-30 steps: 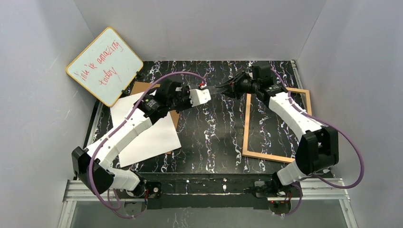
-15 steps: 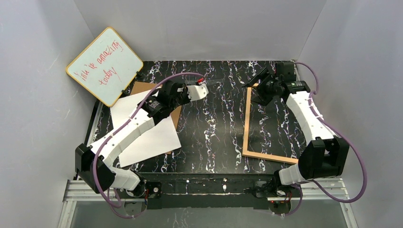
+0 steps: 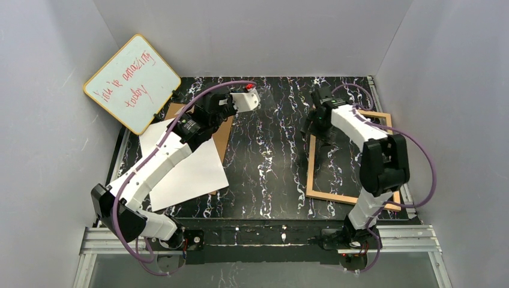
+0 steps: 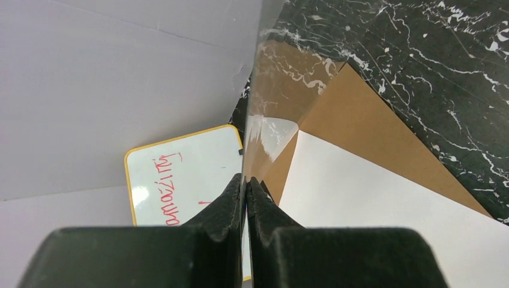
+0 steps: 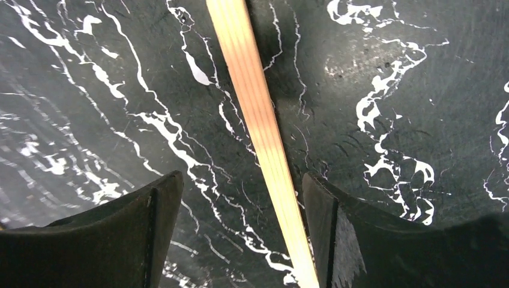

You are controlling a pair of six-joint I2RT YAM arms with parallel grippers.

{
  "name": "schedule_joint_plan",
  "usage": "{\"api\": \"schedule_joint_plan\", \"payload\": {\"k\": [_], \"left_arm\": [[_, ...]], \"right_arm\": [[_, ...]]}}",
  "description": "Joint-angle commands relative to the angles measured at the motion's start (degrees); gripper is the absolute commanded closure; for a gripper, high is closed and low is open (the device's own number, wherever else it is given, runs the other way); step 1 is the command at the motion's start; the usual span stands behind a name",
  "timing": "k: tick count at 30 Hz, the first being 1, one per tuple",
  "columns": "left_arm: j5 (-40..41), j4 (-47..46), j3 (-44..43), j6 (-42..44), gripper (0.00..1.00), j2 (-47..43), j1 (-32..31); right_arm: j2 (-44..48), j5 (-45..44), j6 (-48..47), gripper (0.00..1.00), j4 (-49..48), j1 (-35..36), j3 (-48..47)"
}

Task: Put the photo into the frame
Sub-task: Turn over the photo frame at the center of the board.

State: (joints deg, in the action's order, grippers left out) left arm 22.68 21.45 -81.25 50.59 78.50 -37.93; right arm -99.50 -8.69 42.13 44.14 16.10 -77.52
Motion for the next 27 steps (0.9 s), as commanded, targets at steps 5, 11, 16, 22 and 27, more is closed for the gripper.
{"api": "schedule_joint_plan", "payload": {"k": [5,11,16,22,27], "left_arm": [[2.87,4.09,-2.14,1.35,1.0,-3.52,0.49],[4.07,4.73,-2.11,2.13,1.0,-5.1,0.73],[5.24,4.74,-1.46,3.76,1.0,-6.34,1.06],[6.82,3.99,-3.12,5.79,1.0,-6.91,4.98],[2.2,6.63,-8.49,1.13,1.0,-5.57,12.58]], "right_arm": [[-8.85,-16.36,-0.84,0.23,4.37,6.22,-6.91],[-12.27,-19.94,0.65,0.29,4.85,6.81,-5.1],[-13.17,-17.88,0.67,0.34,2.26,6.84,-2.7],[-15.63,-12.82,0.63,0.58,-1.47,7.97,-1.44],[-18.06,-10.02,1.55,0.86,0.53,10.49,-6.5]]}}
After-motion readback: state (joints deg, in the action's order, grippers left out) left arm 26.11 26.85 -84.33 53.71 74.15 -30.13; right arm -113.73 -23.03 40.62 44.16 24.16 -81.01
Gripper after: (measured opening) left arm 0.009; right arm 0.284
